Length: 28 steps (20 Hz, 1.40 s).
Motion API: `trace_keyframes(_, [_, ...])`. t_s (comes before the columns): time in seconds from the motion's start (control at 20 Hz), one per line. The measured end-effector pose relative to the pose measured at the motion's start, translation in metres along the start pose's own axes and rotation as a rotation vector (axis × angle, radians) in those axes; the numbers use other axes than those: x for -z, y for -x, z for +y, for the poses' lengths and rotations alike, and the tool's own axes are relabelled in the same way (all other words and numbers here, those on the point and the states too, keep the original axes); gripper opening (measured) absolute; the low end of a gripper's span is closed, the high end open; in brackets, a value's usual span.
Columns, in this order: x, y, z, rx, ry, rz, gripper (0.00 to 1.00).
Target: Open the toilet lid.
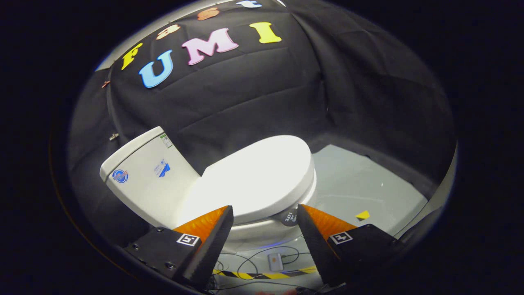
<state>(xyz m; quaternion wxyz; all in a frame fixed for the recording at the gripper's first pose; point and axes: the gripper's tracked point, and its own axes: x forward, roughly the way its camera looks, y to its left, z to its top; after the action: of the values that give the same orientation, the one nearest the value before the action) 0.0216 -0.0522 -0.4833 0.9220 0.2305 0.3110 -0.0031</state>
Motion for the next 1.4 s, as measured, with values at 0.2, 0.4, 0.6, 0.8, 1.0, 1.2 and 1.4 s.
trace_keyframes(0.2, [0.016,-0.014,-0.02,-0.055,-0.156,0.112,0.99])
trace_keyframes(0.4, [0.022,-0.034,-0.035,-0.104,-0.335,0.223,0.99])
trace_keyframes(0.6, [0.031,-0.049,-0.038,-0.147,-0.439,0.316,0.99])
trace_keyframes(0.8, [0.03,-0.062,-0.042,-0.159,-0.504,0.331,0.96])
trace_keyframes(1.0, [0.037,-0.075,-0.045,-0.152,-0.567,0.367,0.74])
trace_keyframes(1.2, [0.044,-0.076,-0.047,-0.146,-0.663,0.403,0.39])
trace_keyframes(1.4, [0.045,-0.078,-0.047,-0.147,-0.638,0.378,0.15])
